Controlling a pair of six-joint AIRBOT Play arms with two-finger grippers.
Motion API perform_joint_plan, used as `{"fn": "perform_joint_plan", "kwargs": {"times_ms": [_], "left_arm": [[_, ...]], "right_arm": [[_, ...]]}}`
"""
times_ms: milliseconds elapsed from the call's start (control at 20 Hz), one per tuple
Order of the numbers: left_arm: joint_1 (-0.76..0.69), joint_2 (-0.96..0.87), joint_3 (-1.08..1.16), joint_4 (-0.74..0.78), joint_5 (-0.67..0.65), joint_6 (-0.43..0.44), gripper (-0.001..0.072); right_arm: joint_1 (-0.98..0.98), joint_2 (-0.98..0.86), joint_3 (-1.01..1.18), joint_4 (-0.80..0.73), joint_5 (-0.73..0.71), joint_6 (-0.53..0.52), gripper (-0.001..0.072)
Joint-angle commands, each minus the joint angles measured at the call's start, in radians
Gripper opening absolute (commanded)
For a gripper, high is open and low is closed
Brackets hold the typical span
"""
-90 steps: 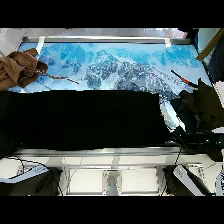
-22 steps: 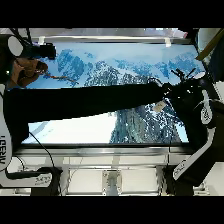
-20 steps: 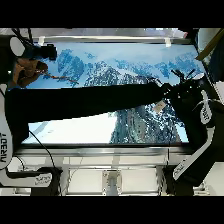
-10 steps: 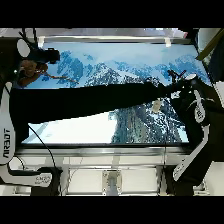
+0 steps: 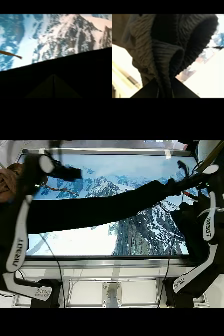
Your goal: Fold the clothes and pants, and hang the long-sleeved shirts on hangers.
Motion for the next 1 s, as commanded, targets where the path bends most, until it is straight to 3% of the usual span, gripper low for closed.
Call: {"fn": "perform_joint_plan", "kwargs": {"times_ms": [0, 250, 500, 650, 950], "left_arm": [[-0.170, -0.127, 0.000, -0.163, -0.002, 0.001, 0.0007], [-0.365, -0.312, 0.000, -0.172, 0.089, 0.000, 0.0007], [-0.327, -0.307, 0.001, -0.168, 0.101, 0.000, 0.0007], [-0.225, -0.205, 0.001, -0.158, -0.018, 0.002, 0.0007], [0.021, 0.064, 0.001, 0.019, -0.301, 0.113, 0.0007]], "right_arm": [[0.017, 0.093, 0.018, -0.037, 0.050, 0.120, 0.0025], [0.127, 0.103, 0.018, -0.140, 0.047, 0.182, 0.0025], [0.252, 0.104, 0.021, -0.145, -0.011, 0.200, 0.0025], [0.333, 0.104, 0.020, -0.145, -0.102, 0.246, 0.0025], [0.618, 0.084, 0.020, -0.163, -0.446, 0.296, 0.0024]]}}
